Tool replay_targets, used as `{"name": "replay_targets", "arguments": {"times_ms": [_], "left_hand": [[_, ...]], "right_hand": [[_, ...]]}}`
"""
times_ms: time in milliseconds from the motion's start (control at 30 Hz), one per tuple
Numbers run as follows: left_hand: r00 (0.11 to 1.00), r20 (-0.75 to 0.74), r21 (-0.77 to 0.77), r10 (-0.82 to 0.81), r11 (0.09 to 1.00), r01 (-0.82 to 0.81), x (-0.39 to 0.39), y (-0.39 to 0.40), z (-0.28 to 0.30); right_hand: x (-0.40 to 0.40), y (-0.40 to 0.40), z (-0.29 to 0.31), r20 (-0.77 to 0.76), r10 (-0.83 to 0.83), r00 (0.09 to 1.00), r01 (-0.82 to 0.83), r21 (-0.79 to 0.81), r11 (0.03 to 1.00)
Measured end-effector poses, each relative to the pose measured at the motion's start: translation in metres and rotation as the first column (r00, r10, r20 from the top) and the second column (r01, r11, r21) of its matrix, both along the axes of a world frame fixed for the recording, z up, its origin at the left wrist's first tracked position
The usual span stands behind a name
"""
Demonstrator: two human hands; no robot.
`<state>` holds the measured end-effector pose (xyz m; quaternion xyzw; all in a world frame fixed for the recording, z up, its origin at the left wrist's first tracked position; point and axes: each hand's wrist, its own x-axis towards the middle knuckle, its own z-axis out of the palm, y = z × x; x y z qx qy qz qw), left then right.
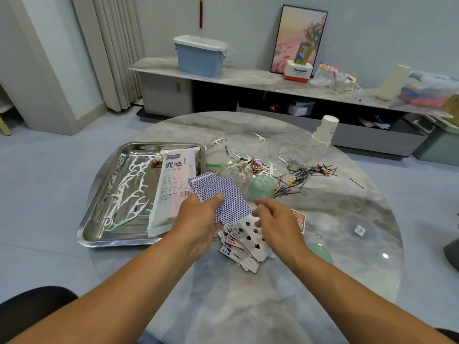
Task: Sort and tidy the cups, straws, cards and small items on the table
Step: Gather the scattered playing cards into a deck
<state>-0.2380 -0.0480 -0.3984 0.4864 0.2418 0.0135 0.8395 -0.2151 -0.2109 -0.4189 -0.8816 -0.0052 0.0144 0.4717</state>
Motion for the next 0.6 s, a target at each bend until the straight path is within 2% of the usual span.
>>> {"name": "replay_targets", "arguments": {"times_ms": [33, 67, 100, 167, 333, 533, 600], "left_hand": [[1.0, 0.006, 0.031, -0.018, 0.999, 0.018, -0.0007, 0.0002, -0.0009], [0.999, 0.01, 0.06, -0.037, 0.997, 0.037, -0.0016, -0.0005, -0.0013], [0.998, 0.013, 0.08, -0.055, 0.995, 0.053, -0.0026, -0.0013, -0.0015], [0.996, 0.025, 0.076, -0.086, 0.994, 0.084, -0.0039, -0.0041, -0.0017], [0.991, 0.042, -0.062, -0.13, 0.989, 0.132, -0.0026, -0.0068, 0.0013], [0.989, 0.054, 0.129, -0.135, 0.983, 0.128, -0.0034, -0.0084, -0.0025], [0.991, 0.056, 0.137, -0.123, 0.984, 0.115, -0.0036, -0.0083, -0.0033]], "right_hand": [[-0.0003, 0.0023, 0.0048, -0.065, 0.013, 0.998, 0.002, 0.226, 0.974], [-0.0004, 0.0031, 0.0089, -0.095, 0.055, 0.994, -0.02, 0.341, 0.94], [-0.0006, 0.0033, 0.0111, -0.097, 0.104, 0.99, -0.06, 0.378, 0.924], [-0.0022, 0.0038, 0.0107, -0.093, 0.162, 0.982, -0.115, 0.38, 0.918], [0.0011, 0.0004, 0.0084, -0.17, 0.097, 0.981, -0.012, 0.441, 0.897], [-0.001, 0.0, 0.0135, -0.185, 0.174, 0.967, -0.068, 0.471, 0.879], [-0.0022, 0.0003, 0.0138, -0.183, 0.192, 0.964, -0.078, 0.497, 0.864]]}}
